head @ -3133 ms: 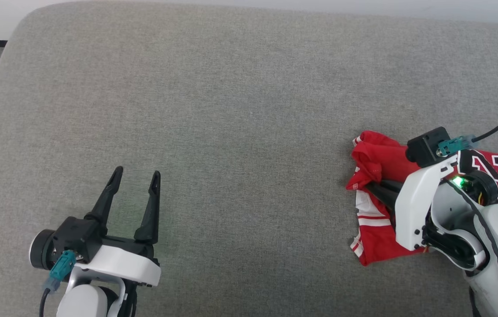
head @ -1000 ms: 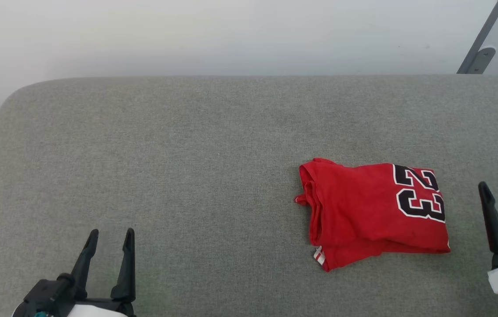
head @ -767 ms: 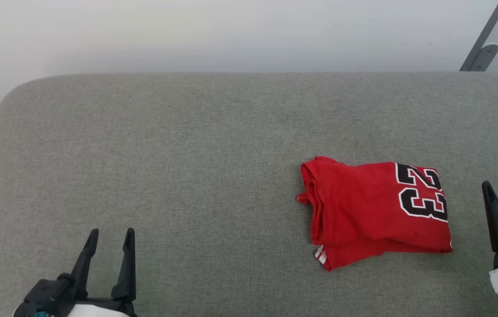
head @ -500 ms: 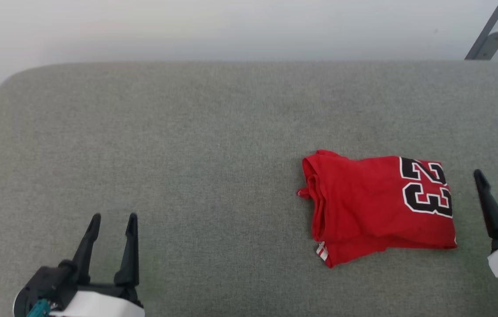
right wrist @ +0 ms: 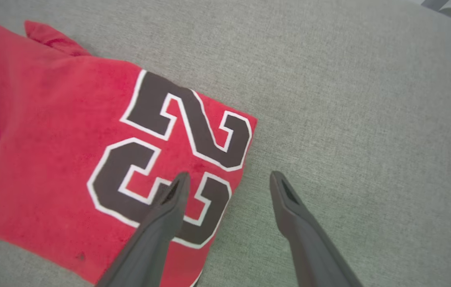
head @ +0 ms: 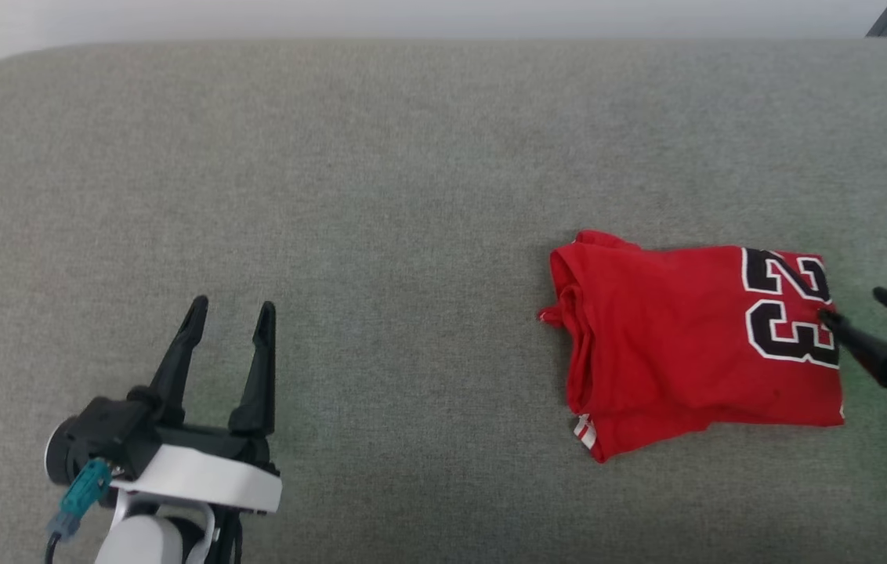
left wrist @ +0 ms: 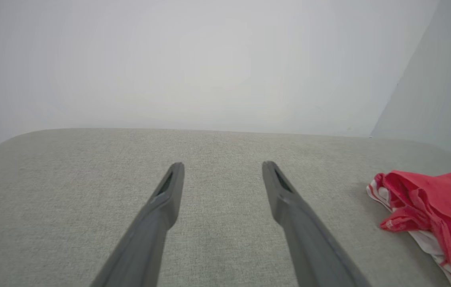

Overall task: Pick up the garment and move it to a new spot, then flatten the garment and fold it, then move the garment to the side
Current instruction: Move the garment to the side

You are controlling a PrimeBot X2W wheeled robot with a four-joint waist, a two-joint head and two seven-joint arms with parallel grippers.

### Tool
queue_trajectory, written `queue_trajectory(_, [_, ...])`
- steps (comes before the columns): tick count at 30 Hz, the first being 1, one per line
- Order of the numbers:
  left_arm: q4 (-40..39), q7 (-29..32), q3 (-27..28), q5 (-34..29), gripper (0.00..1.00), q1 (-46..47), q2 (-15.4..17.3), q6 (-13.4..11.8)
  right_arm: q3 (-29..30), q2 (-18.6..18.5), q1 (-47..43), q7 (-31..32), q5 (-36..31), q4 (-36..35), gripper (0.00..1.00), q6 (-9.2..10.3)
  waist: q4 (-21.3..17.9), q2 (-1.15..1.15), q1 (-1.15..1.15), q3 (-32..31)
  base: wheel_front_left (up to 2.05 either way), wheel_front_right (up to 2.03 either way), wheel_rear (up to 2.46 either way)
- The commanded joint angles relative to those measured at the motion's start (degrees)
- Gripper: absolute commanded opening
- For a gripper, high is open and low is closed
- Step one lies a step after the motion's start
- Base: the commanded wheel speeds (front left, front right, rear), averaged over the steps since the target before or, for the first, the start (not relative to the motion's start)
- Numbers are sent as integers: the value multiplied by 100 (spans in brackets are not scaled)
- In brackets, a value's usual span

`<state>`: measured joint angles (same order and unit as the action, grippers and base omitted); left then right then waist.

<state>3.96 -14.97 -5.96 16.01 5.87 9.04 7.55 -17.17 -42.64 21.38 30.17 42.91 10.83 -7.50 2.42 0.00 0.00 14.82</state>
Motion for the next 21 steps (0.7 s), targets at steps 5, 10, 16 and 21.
queue_trajectory(5, [41, -30, -103, -25, 100, 298, 3, -17, -144, -59, 163, 628, 409, 177, 100, 1, 153, 0, 0, 372, 0, 0, 0])
queue_trajectory(10, [74, -30, -155, -14, 100, 491, -8, -17, -284, 74, 226, 746, 499, 336, 100, 2, 207, 0, 0, 659, 0, 0, 0])
queue_trajectory(16, [126, -30, -173, -13, 100, 615, 14, -16, -470, 288, 278, 652, 410, 551, 64, 9, 192, 0, 0, 852, 0, 0, 0])
queue_trajectory(21, [161, -30, -171, -32, 100, 701, 49, -17, -549, 369, 292, 560, 466, 650, 0, 9, 140, 0, 0, 897, 0, 0, 0])
